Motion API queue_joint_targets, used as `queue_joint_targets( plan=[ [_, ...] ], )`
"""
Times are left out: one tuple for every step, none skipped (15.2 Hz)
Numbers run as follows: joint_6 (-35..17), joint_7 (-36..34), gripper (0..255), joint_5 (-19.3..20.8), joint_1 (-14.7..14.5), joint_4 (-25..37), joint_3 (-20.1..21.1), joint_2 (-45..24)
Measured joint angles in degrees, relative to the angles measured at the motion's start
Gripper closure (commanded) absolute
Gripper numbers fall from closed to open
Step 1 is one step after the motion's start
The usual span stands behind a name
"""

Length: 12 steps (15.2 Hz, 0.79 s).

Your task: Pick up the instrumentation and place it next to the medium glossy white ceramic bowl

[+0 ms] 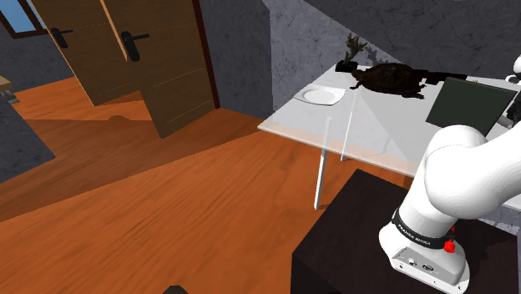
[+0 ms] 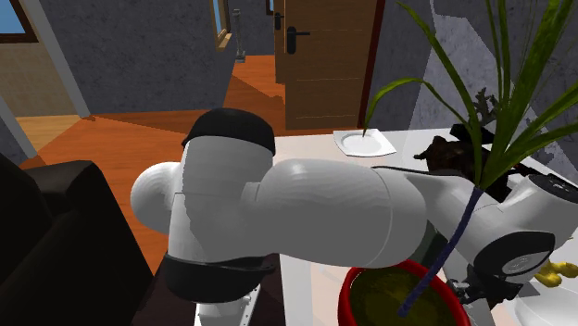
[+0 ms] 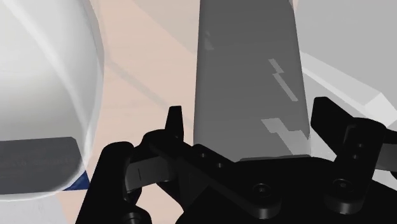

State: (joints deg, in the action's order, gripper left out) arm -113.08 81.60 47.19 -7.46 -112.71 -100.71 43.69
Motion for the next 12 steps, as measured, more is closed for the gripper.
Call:
queue_joint_targets(
  plan=[
    [0.0, 0.0, 0, 0.0, -0.1, 0.0, -0.1, 0.0],
    [0.4, 0.1, 0, -0.4, 0.3, 0.1, 0.6, -0.3],
    [1.6, 0.8, 0, -1.1, 0.5, 1.2, 1.3, -0.6],
    [2.6, 0.9, 0, -2.0, 1.0, 1.6, 2.5, -1.2],
    [3.7, 1.2, 0, -2.9, 1.4, 2.3, 3.6, -1.7],
    [4.5, 1.6, 0, -3.4, 1.7, 2.8, 4.2, -2.0],
    [4.6, 1.7, 0, -3.5, 2.0, 2.7, 4.5, -2.1],
    [4.8, 1.8, 0, -3.6, 2.1, 2.8, 4.6, -2.2],
    [4.8, 1.9, 0, -3.7, 2.2, 2.8, 4.7, -2.2],
    [4.9, 1.9, 0, -3.7, 2.2, 2.8, 4.8, -2.2],
    [4.9, 1.9, 0, -3.7, 2.2, 2.9, 4.8, -2.2],
    [4.9, 1.9, 0, -3.7, 2.2, 2.9, 4.8, -2.2]
  ],
)
